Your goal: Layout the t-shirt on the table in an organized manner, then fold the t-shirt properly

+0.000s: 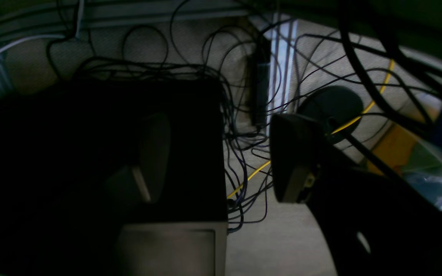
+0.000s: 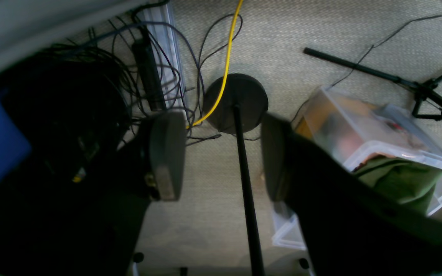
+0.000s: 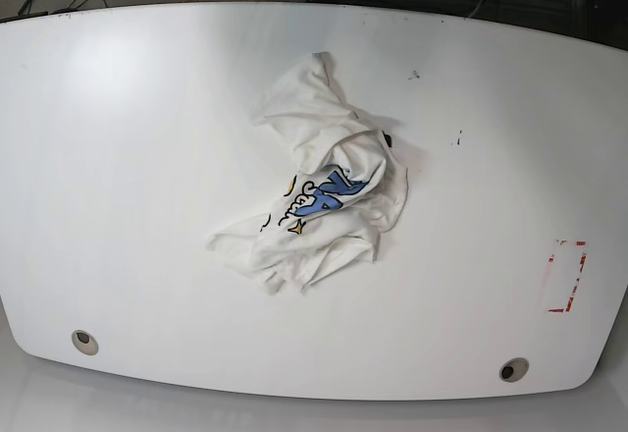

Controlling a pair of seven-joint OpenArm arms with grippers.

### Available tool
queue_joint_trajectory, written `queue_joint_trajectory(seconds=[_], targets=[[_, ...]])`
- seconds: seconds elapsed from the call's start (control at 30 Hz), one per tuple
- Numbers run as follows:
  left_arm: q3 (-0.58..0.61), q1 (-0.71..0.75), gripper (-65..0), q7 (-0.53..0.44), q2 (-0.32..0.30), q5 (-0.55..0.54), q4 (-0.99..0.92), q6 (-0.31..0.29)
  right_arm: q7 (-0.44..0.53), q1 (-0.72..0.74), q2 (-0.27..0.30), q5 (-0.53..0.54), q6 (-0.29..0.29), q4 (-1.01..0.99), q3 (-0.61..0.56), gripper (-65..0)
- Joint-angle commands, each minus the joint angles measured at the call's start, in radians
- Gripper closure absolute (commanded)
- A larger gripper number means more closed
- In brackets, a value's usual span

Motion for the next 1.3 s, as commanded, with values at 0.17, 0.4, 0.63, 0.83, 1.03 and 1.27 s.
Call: queue_joint_trajectory(seconds=[0.17,0.4,0.63,0.83,1.03,1.27], targets=[[0.001,0.046,-38.4,-0.114,-0.019,-0.006,0.005,0.006,0.012,-0.109,-0.018,0.001,0.003,0.16,-0.003,-30.9],[0.0,0.138,-38.4,-0.146,-0.026,-0.007,0.152,0.006,0.011,-0.223,-0.035,0.001,0.007,0.35,-0.003,-30.9],[-0.002,0.271,-38.4,-0.157,-0.025,-0.009,0.357,0.006,0.011,-0.321,-0.049,0.001,0.009,0.485,-0.029,-30.9],[-0.002,0.377,-38.4,-0.157,-0.023,-0.018,0.523,0.006,0.011,-0.425,-0.053,0.006,0.0,0.62,-0.089,-30.9],[0.001,0.472,-38.4,-0.163,-0.025,-0.113,0.664,-0.024,0.011,-0.514,-0.078,0.006,0.0,0.733,-0.095,-30.9],[-0.002,0.549,-38.4,-0.159,-0.032,-0.196,0.786,-0.113,0.011,-0.605,-0.088,0.008,0.0,0.864,-0.115,-30.7]])
